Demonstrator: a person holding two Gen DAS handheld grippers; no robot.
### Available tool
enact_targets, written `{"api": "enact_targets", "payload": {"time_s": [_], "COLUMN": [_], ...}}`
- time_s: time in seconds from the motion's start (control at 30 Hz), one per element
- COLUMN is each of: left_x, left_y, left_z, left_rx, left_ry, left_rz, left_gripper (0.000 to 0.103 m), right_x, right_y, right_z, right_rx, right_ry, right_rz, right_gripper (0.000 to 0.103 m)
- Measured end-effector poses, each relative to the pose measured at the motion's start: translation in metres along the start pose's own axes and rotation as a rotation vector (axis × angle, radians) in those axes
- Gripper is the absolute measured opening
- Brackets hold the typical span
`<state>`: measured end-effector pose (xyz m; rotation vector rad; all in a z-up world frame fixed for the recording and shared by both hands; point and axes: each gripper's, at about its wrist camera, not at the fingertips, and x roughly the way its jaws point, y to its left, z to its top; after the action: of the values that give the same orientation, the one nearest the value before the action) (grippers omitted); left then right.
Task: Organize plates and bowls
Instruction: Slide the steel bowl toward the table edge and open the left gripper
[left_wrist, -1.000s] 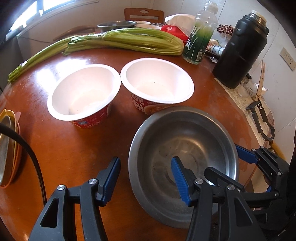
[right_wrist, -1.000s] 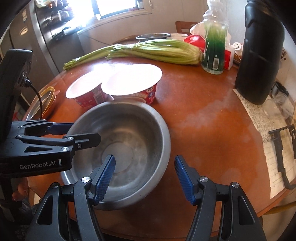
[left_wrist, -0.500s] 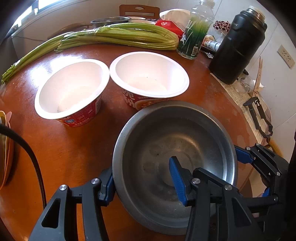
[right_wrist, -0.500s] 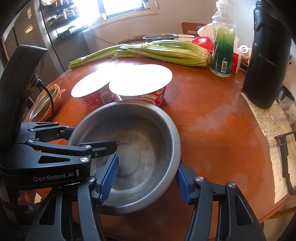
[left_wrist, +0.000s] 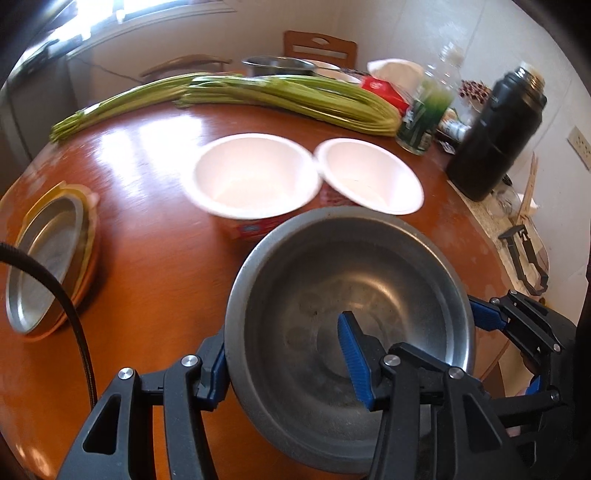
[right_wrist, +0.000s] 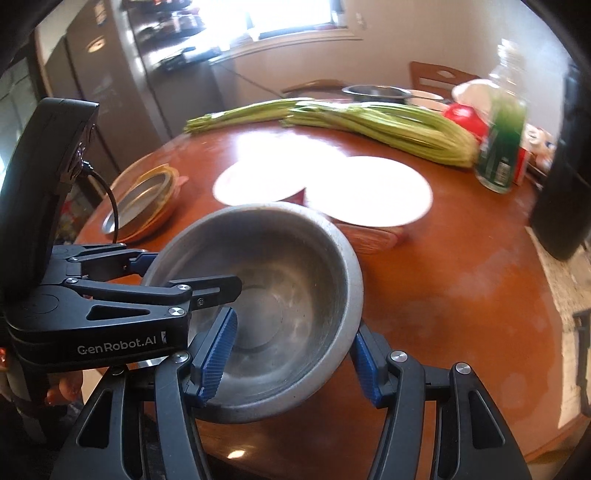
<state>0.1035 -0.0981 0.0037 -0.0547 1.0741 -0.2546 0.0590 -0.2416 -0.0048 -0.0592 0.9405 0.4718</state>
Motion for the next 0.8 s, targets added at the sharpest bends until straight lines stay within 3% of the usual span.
{"api": "enact_targets", "payload": {"time_s": [0.3,0.8], "left_x": [-0.005,0.016], "left_y": [0.040,0.059], "left_z": [-0.010,-0.009], "left_rx": [-0.059,-0.069], "left_ry": [0.012,0.063], "left_rz": [0.014,-0.013], "left_gripper": [0.052,0.052], "right_x": [0.021,0.045], "right_y": [0.032,0.037], "right_z": [0.009,0.011], "right_rx": [-0.051,-0.031], "right_ry": [0.035,0.098], "right_rz": [0.024,0.024], "right_gripper": [0.062,0.062]}}
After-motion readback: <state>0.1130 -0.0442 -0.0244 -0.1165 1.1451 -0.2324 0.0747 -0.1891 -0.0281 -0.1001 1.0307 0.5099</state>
